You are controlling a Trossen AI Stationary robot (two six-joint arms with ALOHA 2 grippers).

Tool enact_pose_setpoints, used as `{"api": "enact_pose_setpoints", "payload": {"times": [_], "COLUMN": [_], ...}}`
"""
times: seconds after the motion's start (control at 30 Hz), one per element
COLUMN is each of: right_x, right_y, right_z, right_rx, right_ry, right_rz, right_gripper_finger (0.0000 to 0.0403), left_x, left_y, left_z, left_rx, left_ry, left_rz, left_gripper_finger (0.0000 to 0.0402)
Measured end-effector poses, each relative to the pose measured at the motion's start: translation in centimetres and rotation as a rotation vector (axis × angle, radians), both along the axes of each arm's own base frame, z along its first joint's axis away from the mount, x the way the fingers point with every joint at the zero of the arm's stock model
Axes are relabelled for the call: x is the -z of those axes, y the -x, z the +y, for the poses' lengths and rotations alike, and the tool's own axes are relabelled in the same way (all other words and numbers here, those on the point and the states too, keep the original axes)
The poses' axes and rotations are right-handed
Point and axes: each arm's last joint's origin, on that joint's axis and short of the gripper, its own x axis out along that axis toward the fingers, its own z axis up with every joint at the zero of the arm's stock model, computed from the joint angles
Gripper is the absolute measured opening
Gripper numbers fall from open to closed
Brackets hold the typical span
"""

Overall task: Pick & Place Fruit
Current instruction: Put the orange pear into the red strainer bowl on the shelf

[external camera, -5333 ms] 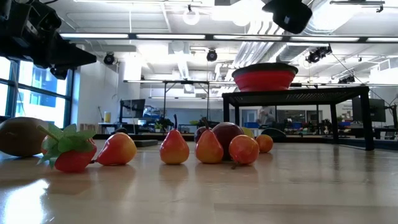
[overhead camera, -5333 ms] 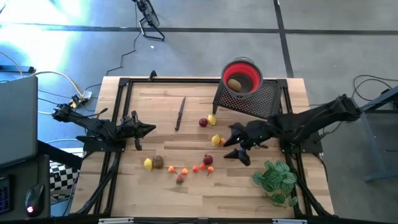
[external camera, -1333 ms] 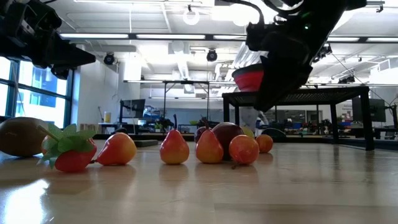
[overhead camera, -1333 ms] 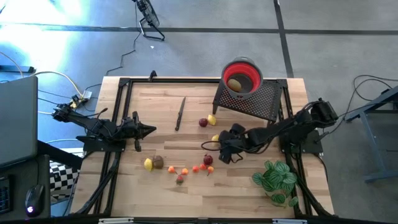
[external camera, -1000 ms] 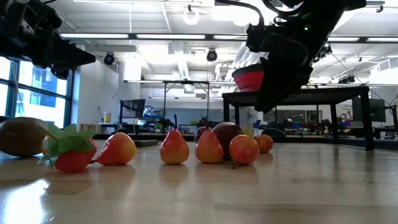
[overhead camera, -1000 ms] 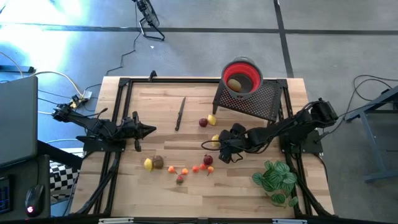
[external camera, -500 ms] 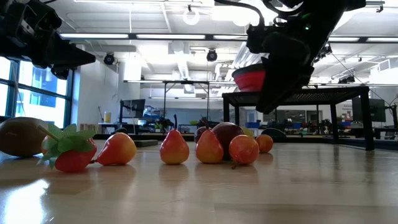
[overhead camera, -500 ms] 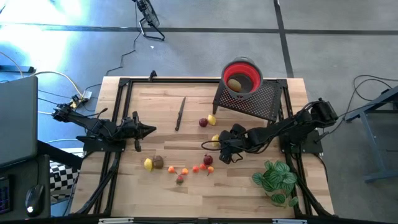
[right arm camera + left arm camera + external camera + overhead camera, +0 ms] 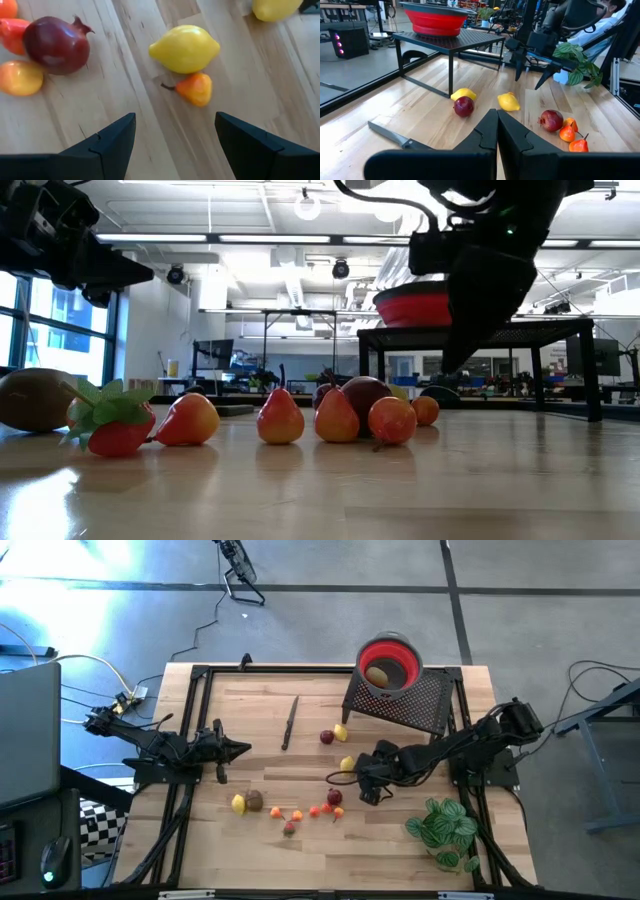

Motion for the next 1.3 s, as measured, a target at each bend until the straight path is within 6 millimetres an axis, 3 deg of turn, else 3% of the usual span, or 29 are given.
{"api": "enact_pose_setpoints", "payload": {"times": [0.47,0.9,1.3], "right_x": [2.8,3.1,3.1], "right_y": [-1.5,-2.1,-2.4], "right_z": [-0.8,-3.6,-4.1], "right_rx": [-0.034,-0.074,-0.150], "right_ry": [0.055,0.029,-0.001], "right_rz": [0.058,0.090,0.078], "right_gripper_finger": [0.0265,0.0265,0.0265], "left_x": [0.0,0.0,0.0], "left_y": [0.0,0.0,0.0], "left_z": [0.0,0.0,0.0], "left_rx": [0.000,0.000,0.000], "left_ry": [-0.001,-0.001,-0.002], "left_rz": [0.001,0.001,0.004], "left_gripper_finger": [0.0000,0.0000,0.0000]}}
